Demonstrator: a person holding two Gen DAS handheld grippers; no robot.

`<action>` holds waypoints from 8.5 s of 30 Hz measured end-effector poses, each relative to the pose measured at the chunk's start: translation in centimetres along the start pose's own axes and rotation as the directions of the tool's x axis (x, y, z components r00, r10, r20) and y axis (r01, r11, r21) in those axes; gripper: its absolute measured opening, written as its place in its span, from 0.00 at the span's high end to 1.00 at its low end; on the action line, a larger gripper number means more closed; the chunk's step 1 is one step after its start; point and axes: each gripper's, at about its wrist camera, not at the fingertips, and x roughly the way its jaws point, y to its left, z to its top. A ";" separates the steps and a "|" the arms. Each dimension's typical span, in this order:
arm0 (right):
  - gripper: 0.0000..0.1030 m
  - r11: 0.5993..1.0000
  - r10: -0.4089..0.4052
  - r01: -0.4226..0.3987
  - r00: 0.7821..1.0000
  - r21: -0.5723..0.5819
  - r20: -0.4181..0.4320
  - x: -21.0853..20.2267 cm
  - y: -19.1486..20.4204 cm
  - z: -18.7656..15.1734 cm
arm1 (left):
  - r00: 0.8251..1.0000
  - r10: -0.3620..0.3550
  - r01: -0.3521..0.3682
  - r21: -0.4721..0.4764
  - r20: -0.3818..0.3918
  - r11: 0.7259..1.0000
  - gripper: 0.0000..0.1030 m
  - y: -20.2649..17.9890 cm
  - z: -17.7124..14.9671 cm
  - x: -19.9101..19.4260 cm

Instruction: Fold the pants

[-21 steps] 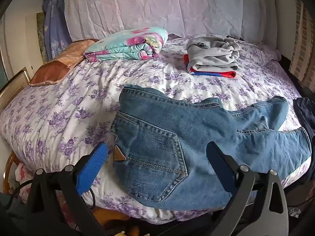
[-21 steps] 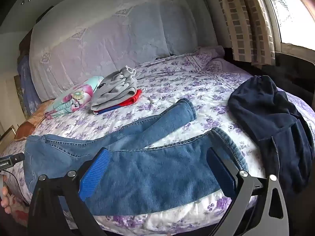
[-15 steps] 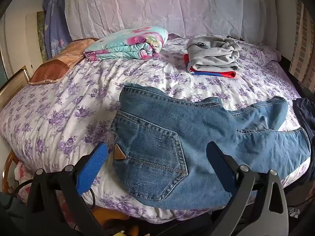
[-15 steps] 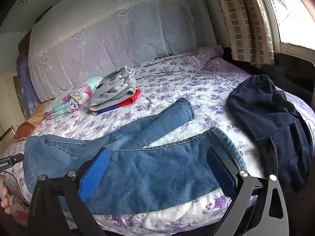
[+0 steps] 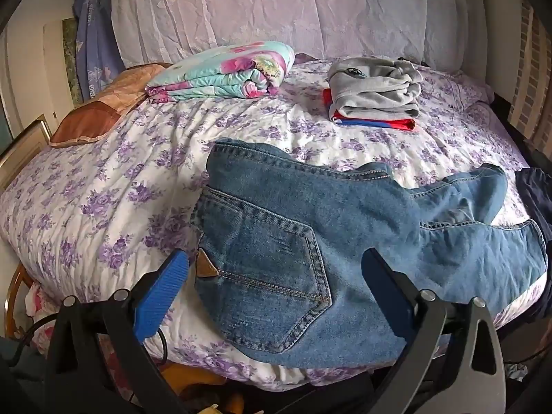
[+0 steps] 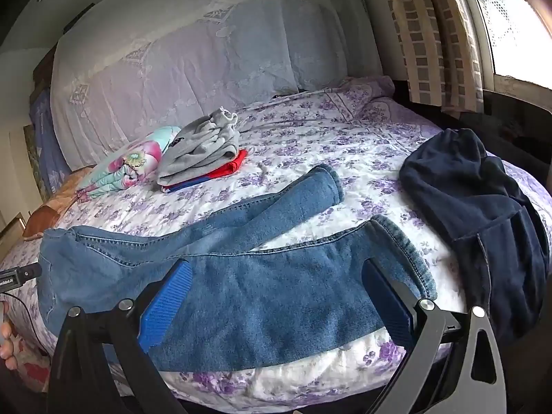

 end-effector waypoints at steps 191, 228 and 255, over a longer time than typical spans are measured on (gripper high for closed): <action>0.42 0.998 0.017 -0.025 0.988 -0.050 -0.156 23.9 -7.6 17.0 | 0.998 -0.063 0.057 -0.222 -0.024 0.973 0.46 9.7 14.4 15.4; 0.74 0.677 0.182 -0.604 0.691 -0.421 -0.699 39.5 18.2 12.1 | 0.898 -0.247 0.228 -0.096 -0.363 0.969 0.34 9.8 14.9 26.1; 0.95 0.639 0.559 -0.729 0.659 -0.245 -0.503 11.4 6.4 -1.2 | 0.888 -0.402 0.353 -0.231 -0.223 0.907 0.53 13.3 0.7 5.8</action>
